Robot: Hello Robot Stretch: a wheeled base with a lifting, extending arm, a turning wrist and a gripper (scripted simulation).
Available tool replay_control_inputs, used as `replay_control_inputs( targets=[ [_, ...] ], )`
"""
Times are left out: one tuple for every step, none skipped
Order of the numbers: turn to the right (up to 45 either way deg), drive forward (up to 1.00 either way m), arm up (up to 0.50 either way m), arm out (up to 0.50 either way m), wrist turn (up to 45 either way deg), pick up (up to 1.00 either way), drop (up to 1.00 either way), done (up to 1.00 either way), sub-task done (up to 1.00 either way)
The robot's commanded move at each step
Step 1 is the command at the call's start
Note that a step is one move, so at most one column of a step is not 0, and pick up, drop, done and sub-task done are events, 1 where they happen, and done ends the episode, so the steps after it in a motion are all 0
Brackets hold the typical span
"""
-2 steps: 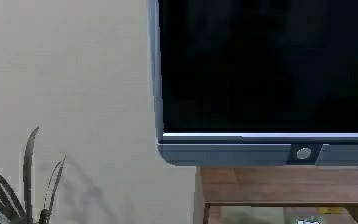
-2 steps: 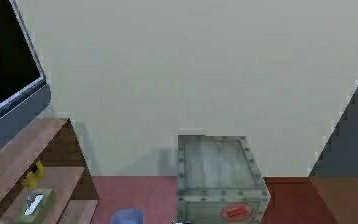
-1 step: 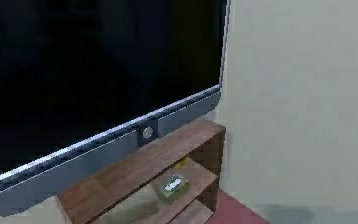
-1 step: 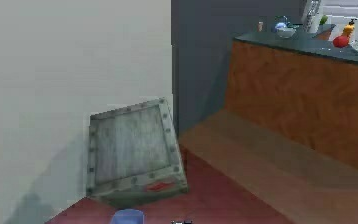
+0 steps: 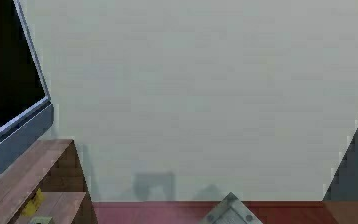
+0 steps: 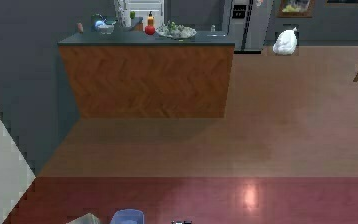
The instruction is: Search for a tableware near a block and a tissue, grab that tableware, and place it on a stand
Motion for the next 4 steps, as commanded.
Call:
replay_control_inputs(
  targets=[
    [0.0,0.10,0.00,0.00,0.0,0.00,0.00,0.00,0.00],
    [45.0,0.00,0.00,0.00,0.0,0.00,0.00,0.00,0.00],
    [45.0,0.00,0.00,0.00,0.0,0.00,0.00,0.00,0.00],
    [33.0,0.00,0.00,0.00,0.0,0.00,0.00,0.00,0.00]
  ],
)
